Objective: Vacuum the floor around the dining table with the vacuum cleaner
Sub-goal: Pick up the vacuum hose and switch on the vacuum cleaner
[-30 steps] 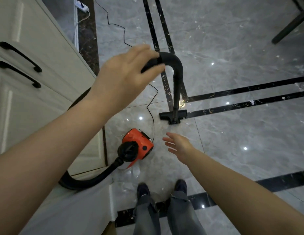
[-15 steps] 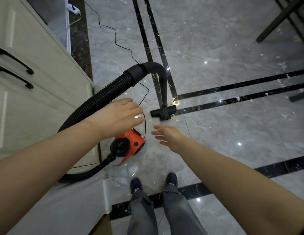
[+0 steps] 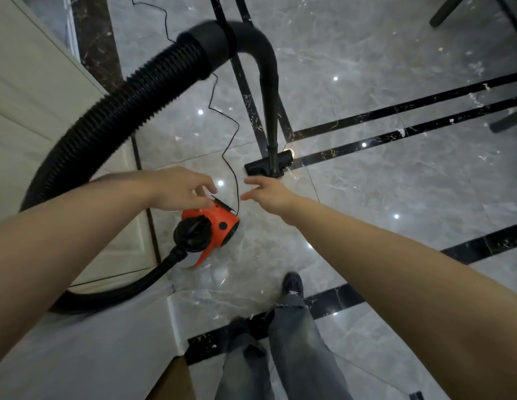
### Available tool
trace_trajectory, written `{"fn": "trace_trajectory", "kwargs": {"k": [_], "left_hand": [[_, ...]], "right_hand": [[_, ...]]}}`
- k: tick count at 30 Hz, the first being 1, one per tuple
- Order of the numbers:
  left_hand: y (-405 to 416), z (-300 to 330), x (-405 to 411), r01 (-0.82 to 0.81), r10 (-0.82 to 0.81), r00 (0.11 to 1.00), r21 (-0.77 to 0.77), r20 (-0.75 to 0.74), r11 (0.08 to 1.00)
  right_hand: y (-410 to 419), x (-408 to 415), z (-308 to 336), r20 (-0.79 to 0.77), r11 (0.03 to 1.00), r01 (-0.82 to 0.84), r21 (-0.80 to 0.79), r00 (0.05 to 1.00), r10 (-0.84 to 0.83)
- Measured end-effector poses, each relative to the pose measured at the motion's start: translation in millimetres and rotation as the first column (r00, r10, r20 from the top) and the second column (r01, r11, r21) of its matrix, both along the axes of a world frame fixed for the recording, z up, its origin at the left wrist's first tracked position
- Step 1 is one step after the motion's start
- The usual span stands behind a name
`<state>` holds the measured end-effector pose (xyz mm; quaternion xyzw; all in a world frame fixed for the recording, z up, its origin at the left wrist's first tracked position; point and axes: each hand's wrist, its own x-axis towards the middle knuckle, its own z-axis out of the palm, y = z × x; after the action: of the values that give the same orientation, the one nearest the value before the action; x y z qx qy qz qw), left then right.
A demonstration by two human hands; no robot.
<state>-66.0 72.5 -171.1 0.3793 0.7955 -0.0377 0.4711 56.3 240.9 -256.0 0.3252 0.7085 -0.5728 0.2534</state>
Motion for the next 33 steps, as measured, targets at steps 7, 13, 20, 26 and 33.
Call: {"fn": "trace_trajectory", "kwargs": {"k": [7,13,20,26,33], "left_hand": [[-12,-90,-20,-0.004,0.002,1.000,-0.105,-0.017,0.994],[-28,-181,-21,0.049,-0.049,0.999,-0.167,0.004,0.985],[-39,-284,-14,0.416,-0.438,0.895,-0.194,-0.086,0.889],[-45,-336,-17,0.549,-0.595,0.796,-0.279,-0.113,0.788],[-63,-368,-37,0.471,-0.507,0.848,-0.220,-0.156,0.854]], "right_hand": [[-17,3,-113,0.036,0.963,-0.232,0.138,0.973,0.230],[-30,10,-214,0.090,0.827,-0.479,0.295,0.875,0.475],[-59,13,-324,0.162,0.557,-0.724,0.407,0.658,0.736],[-84,0,-377,0.219,0.406,-0.795,0.450,0.539,0.813],[-96,-9,-412,0.296,0.365,-0.813,0.454,0.524,0.799]]}}
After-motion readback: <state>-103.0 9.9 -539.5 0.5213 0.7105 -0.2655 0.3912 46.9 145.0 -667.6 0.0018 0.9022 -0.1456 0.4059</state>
